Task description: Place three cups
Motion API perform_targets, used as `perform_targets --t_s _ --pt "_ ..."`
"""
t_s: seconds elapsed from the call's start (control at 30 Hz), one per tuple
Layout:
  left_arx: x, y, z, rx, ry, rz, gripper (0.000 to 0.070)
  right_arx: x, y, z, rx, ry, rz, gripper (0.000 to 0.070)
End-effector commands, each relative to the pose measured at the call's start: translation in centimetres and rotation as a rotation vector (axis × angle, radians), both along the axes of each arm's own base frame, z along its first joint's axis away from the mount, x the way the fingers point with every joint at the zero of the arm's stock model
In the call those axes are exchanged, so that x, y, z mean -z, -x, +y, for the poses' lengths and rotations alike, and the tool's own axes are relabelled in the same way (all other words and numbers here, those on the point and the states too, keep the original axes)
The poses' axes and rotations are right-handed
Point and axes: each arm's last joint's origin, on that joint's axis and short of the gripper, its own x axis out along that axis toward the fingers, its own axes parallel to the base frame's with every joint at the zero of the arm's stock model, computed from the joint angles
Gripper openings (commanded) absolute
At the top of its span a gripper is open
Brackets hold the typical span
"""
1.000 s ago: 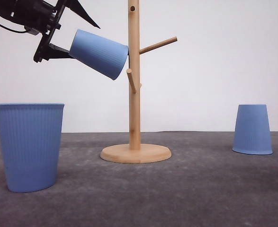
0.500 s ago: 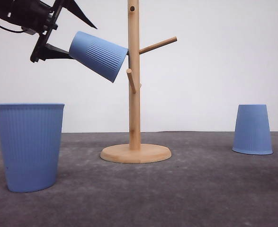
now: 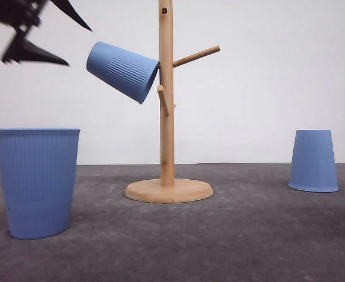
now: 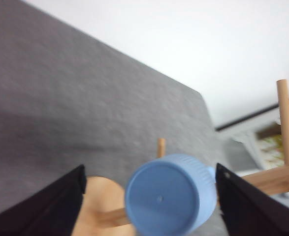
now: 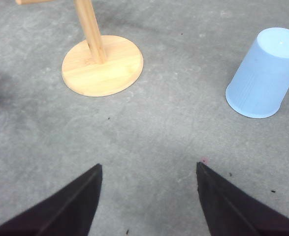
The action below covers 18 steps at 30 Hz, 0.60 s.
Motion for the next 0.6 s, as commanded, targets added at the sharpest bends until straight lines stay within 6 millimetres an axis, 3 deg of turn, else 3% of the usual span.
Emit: perform_targets --t_s 0.0,0.3,0.57 --pt "-1.1 0.7 0.2 0.006 -0.116 -0.082 0.0372 -0.7 -0.1 0.0 0.004 -0.011 -0.025 0.0384" --pt "-2.6 6.3 0.1 -0.015 -0.482 -0.052 0.0353 -0.6 -0.1 0.0 0.030 0.003 -0.017 0.0384" --pt "-0.8 10.0 -0.3 -0.019 -0.556 -0.057 0.0354 -0.6 -0.1 -0.1 0.062 -0.010 -0.006 0.0385"
